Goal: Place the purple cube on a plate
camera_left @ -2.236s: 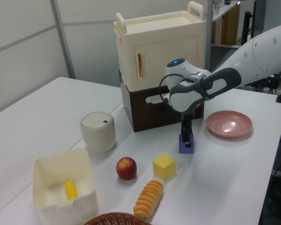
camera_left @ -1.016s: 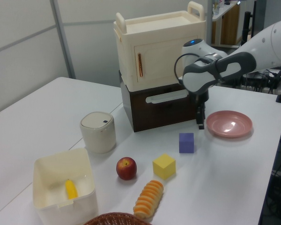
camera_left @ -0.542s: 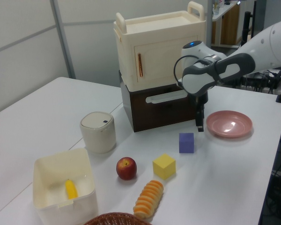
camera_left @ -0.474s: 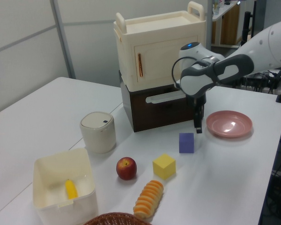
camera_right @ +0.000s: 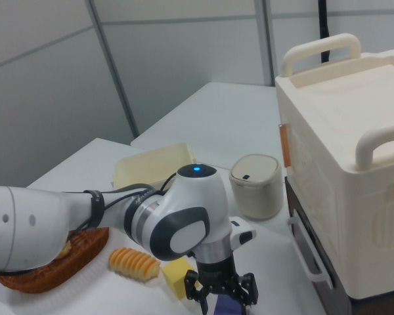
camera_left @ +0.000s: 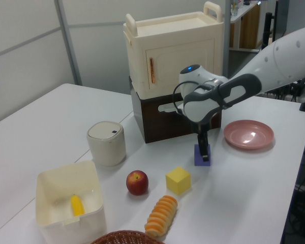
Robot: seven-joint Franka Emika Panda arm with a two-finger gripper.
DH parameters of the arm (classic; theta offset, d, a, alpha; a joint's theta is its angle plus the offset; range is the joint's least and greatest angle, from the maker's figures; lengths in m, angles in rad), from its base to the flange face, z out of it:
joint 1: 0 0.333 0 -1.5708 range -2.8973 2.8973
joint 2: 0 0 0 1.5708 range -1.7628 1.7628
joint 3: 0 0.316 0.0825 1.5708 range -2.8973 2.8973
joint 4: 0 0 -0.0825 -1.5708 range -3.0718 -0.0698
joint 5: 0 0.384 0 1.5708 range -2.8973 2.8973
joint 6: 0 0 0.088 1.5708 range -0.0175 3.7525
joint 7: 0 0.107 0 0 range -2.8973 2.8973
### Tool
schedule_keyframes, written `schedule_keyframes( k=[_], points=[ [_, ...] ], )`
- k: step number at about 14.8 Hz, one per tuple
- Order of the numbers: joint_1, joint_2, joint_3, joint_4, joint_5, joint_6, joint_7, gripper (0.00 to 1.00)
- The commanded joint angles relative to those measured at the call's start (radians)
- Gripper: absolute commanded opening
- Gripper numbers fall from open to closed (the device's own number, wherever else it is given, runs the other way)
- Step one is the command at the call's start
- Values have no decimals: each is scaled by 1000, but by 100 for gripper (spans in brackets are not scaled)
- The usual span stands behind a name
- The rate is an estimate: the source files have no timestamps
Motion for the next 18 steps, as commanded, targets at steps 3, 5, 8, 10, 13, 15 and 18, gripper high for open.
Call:
schedule_keyframes(
  k=[3, 5, 8, 10, 13, 15, 18],
  points=[
    [12, 5, -7, -10, 3, 39, 62, 15],
    [9, 2, -7, -9, 3, 39, 62, 13],
    [-3, -34, -17, -3, 3, 22, 59, 13],
    [-46, -57, -18, -1, -3, -7, 49, 14],
    [-115, -72, -27, -1, -6, -10, -8, 14],
    [-169, -71, -29, -3, -6, -9, -54, 16],
    [-254, -69, -30, -1, -6, -4, -158, 16]
  ],
)
